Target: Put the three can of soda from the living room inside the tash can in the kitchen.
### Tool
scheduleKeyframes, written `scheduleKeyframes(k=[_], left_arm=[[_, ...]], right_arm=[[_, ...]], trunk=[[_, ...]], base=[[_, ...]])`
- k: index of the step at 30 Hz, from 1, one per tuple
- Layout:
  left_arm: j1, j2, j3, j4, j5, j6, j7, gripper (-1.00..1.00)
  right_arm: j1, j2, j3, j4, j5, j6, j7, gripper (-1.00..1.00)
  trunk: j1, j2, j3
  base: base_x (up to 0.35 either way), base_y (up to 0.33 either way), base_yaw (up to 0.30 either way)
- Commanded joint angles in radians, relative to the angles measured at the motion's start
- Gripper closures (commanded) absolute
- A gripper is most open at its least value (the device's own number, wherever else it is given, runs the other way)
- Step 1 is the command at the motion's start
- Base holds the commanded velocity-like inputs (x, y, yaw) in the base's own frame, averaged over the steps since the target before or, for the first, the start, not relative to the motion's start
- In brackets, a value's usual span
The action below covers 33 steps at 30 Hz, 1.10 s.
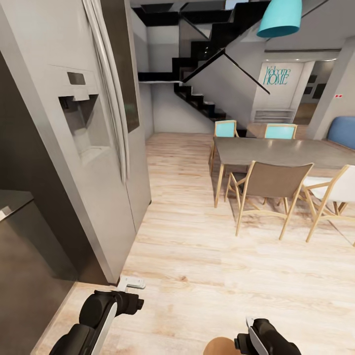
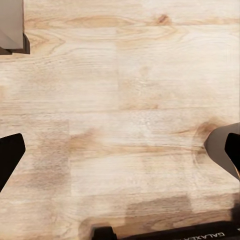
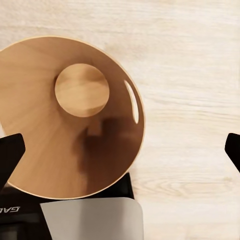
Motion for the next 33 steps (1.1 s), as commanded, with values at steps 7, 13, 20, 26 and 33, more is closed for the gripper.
scheduleKeyframes(k=[7, 13, 20, 26, 33], left_arm=[[0.0, 0.0, 0.0, 0.0, 0.0, 0.0, 0.0, -1.0], [0.0, 0.0, 0.0, 0.0, 0.001, 0.0, 0.0, -1.0], [0.0, 0.0, 0.0, 0.001, 0.0, 0.0, 0.0, -1.0], [0.0, 0.0, 0.0, 0.001, 0.001, 0.0, 0.0, -1.0], [0.0, 0.0, 0.0, 0.001, 0.001, 0.0, 0.0, -1.0]], right_arm=[[0.0, 0.002, 0.001, 0.001, 0.0, 0.0, 0.0, -1.0], [0.0, -0.002, 0.001, 0.002, 0.0, 0.0, 0.0, -1.0], [0.0, -0.003, 0.001, 0.002, 0.0, -0.001, 0.0, -1.0], [0.0, -0.004, 0.001, 0.002, 0.0, -0.001, 0.0, -1.0], [0.0, -0.002, 0.003, 0.0, 0.0, -0.007, 0.004, -1.0]], trunk=[[0.012, -0.021, -0.009], [0.027, -0.049, -0.022], [0.054, -0.098, -0.044], [0.073, -0.133, -0.06], [0.073, -0.133, -0.06]], base=[[0.0, 0.0, 0.0], [0.0, 0.0, 0.0], [0.0, 0.0, 0.0], [0.0, 0.0, 0.0], [0.0, 0.0, 0.0]])
